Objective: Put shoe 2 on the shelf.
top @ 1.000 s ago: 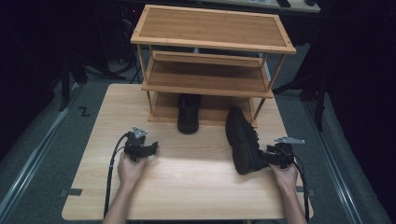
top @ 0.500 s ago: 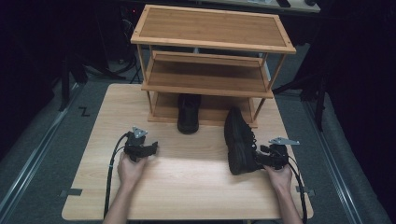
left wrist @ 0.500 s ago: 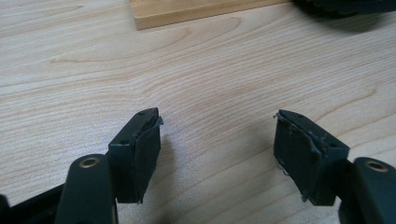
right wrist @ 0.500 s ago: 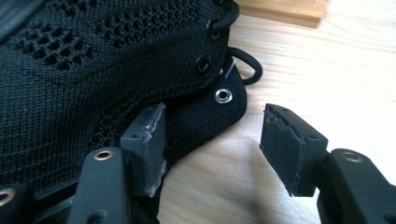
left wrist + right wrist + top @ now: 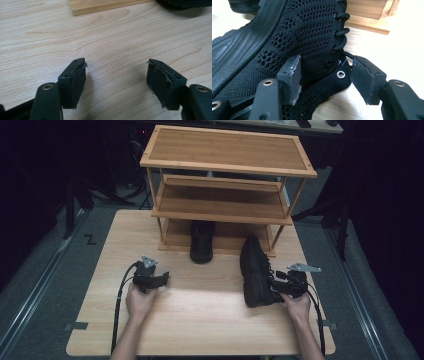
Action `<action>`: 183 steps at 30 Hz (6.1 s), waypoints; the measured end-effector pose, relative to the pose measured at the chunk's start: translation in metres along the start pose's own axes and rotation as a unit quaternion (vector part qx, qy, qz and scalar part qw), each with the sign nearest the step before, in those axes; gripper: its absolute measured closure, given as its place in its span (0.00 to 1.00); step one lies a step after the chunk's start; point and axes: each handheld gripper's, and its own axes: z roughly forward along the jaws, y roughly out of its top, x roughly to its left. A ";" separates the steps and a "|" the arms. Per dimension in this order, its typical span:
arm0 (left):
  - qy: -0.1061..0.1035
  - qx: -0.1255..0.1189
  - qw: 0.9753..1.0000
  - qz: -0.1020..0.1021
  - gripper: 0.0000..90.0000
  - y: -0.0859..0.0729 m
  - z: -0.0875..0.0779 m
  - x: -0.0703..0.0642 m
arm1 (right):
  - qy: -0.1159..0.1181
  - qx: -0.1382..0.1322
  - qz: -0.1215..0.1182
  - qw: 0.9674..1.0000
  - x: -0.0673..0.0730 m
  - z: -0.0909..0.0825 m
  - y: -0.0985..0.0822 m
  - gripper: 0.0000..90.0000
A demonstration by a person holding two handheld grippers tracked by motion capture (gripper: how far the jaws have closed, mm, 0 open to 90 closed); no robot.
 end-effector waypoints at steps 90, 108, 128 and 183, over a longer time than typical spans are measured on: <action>-0.002 0.000 1.000 -0.002 0.36 0.000 0.000 0.000 | 0.031 0.059 -0.068 0.995 0.099 0.055 0.062 0.70; -0.005 -0.001 1.000 -0.004 0.35 0.000 0.000 0.001 | -0.022 0.043 -0.035 0.998 0.083 0.043 0.062 0.98; -0.004 -0.001 1.000 -0.003 0.35 0.000 0.000 0.001 | -0.039 0.004 -0.008 0.999 0.057 0.025 0.069 0.98; 0.000 0.002 1.000 0.004 0.34 0.000 0.000 -0.001 | -0.129 -0.030 0.089 0.987 0.061 0.116 0.138 0.97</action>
